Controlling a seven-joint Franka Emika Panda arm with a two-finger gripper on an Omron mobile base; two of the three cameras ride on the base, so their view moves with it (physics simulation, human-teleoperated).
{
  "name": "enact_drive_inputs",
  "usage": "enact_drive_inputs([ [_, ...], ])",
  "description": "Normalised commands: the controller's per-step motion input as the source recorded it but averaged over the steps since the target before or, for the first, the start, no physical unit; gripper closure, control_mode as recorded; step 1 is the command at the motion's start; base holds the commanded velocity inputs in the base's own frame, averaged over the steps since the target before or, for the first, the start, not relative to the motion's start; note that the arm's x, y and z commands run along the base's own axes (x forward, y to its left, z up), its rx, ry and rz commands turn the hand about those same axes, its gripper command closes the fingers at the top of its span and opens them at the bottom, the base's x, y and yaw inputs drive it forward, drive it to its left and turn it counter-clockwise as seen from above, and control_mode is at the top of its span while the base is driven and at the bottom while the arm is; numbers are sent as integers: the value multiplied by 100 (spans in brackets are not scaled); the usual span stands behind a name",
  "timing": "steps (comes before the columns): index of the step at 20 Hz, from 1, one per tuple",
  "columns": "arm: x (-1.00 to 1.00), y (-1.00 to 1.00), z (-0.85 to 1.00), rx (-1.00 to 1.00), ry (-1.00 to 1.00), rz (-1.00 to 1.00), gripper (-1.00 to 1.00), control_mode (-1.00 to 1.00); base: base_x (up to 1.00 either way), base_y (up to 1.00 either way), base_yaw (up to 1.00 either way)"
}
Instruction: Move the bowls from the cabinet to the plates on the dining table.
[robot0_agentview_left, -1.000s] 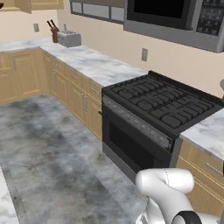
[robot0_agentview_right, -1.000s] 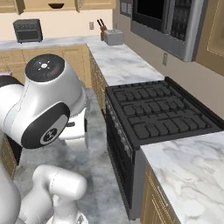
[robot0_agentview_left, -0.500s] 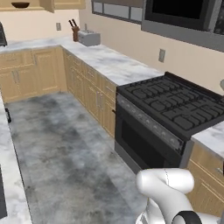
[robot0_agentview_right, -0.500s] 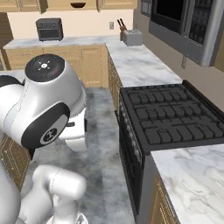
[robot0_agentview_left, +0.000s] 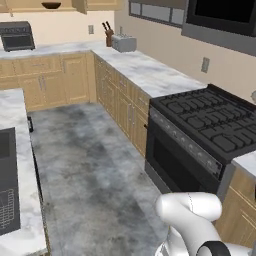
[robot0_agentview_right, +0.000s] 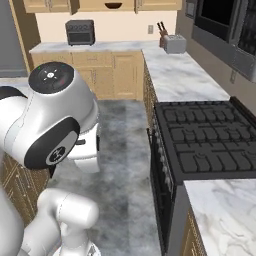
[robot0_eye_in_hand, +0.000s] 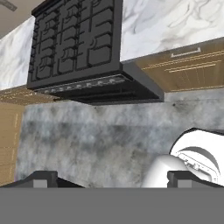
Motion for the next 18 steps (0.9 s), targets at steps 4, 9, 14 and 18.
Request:
enact_drive_inputs([
  [4, 0, 0, 0, 0, 0, 0, -100, 100, 0, 0, 25],
  [9, 0, 0, 0, 0, 0, 0, -100, 100, 0, 0, 25],
  [14, 0, 0, 0, 0, 0, 0, -100, 100, 0, 0, 25],
  [18, 0, 0, 0, 0, 0, 0, -100, 100, 0, 0, 25],
])
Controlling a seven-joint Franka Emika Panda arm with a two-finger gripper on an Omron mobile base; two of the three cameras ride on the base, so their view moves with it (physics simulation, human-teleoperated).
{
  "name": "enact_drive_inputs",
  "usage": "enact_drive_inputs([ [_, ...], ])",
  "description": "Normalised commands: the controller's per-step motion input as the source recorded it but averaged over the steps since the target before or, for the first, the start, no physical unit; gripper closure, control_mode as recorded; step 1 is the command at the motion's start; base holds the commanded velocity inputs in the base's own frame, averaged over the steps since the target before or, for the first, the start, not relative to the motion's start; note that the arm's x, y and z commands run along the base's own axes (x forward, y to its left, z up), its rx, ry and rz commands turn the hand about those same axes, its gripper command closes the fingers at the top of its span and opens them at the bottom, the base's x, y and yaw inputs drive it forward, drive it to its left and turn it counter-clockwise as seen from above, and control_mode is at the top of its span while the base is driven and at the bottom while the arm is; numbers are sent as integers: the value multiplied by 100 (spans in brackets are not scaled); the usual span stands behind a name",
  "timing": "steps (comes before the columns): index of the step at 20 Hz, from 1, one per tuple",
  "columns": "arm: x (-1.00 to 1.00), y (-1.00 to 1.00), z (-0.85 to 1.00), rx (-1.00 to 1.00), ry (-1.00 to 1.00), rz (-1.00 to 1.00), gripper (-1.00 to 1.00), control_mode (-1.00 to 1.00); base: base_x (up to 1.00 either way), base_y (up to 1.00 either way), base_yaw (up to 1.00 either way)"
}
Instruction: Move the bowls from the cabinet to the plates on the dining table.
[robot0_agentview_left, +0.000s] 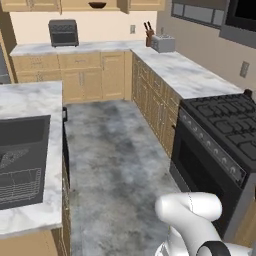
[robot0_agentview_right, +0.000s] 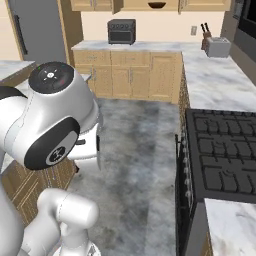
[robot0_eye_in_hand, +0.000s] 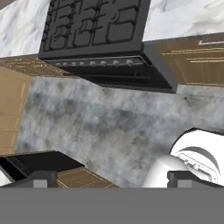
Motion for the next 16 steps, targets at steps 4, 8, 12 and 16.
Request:
enact_drive_inputs([
  [4, 0, 0, 0, 0, 0, 0, -100, 100, 0, 0, 25],
  [8, 0, 0, 0, 0, 0, 0, -100, 100, 26, 3, 18],
  [12, 0, 0, 0, 0, 0, 0, -100, 100, 62, 5, 3],
  [16, 0, 0, 0, 0, 0, 0, -100, 100, 62, 2, 1],
])
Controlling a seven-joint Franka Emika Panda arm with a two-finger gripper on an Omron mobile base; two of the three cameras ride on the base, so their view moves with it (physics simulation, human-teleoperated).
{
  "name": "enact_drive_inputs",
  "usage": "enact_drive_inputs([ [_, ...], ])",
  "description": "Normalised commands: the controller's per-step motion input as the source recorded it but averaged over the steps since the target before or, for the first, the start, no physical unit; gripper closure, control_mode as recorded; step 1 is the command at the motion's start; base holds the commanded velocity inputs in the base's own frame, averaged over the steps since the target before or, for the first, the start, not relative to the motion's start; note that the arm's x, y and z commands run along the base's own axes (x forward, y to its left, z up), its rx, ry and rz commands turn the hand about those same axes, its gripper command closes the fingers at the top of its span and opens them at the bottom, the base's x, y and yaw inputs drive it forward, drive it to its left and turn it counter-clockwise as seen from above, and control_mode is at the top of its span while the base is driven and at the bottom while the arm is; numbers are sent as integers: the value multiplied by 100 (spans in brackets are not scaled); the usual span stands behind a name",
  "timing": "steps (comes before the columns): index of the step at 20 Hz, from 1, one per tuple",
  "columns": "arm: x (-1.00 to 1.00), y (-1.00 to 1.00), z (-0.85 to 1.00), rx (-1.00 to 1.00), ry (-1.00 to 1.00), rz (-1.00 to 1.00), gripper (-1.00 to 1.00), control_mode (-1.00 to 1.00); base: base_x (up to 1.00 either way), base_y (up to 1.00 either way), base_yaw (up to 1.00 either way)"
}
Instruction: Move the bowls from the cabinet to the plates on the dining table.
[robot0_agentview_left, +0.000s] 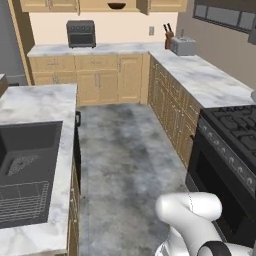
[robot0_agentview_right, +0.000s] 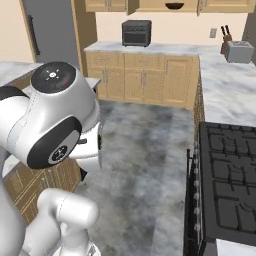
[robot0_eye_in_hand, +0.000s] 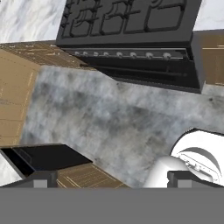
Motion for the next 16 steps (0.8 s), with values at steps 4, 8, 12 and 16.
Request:
enact_drive_inputs([
  [4, 0, 0, 0, 0, 0, 0, -100, 100, 62, 0, 0],
  [8, 0, 0, 0, 0, 0, 0, -100, 100, 62, 0, 0],
  [12, 0, 0, 0, 0, 0, 0, -100, 100, 62, 1, 0],
  [16, 0, 0, 0, 0, 0, 0, -100, 100, 62, 2, 1],
])
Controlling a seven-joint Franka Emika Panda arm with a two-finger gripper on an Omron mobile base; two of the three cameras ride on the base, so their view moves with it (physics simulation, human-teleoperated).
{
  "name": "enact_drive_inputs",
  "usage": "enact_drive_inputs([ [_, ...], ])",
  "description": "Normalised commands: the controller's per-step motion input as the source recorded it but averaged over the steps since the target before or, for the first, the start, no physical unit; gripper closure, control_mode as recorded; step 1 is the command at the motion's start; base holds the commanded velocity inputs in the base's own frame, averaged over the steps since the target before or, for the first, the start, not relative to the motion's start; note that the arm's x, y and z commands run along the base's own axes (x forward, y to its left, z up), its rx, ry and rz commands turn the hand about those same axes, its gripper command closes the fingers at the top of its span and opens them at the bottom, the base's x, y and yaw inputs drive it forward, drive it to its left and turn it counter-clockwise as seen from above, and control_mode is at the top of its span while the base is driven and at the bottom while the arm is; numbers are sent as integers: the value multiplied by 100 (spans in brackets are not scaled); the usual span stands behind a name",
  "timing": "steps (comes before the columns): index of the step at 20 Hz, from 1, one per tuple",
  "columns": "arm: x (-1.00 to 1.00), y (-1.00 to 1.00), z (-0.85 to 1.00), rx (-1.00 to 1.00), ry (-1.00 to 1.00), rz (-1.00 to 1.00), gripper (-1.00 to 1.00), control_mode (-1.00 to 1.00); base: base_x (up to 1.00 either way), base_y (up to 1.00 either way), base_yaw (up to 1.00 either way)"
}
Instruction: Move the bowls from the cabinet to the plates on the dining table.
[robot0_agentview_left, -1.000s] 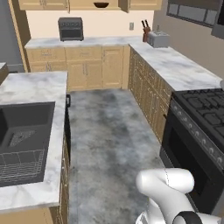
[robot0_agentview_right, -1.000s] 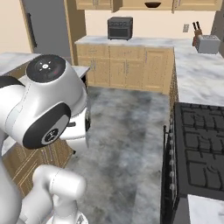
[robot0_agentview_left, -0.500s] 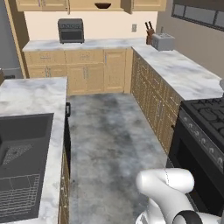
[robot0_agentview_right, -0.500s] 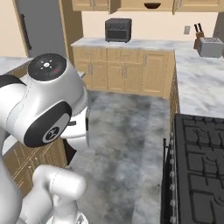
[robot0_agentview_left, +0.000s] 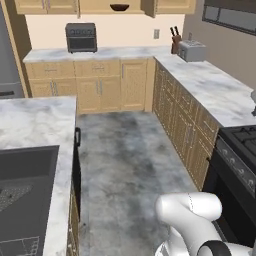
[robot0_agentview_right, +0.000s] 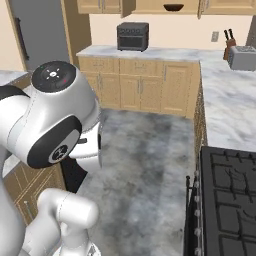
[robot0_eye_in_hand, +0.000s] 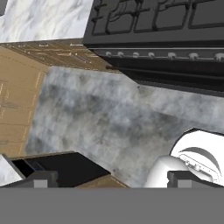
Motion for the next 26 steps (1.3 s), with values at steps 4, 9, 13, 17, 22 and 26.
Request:
enact_drive_inputs([
  [4, 0, 0, 0, 0, 0, 0, -100, 100, 62, 4, 2],
  [9, 0, 0, 0, 0, 0, 0, -100, 100, 61, 4, 2],
  [13, 0, 0, 0, 0, 0, 0, -100, 100, 52, 6, 1],
  [17, 0, 0, 0, 0, 0, 0, -100, 100, 53, 6, 1],
  [22, 0, 0, 0, 0, 0, 0, -100, 100, 54, 4, 0],
  [26, 0, 0, 0, 0, 0, 0, -100, 100, 56, 3, 0],
])
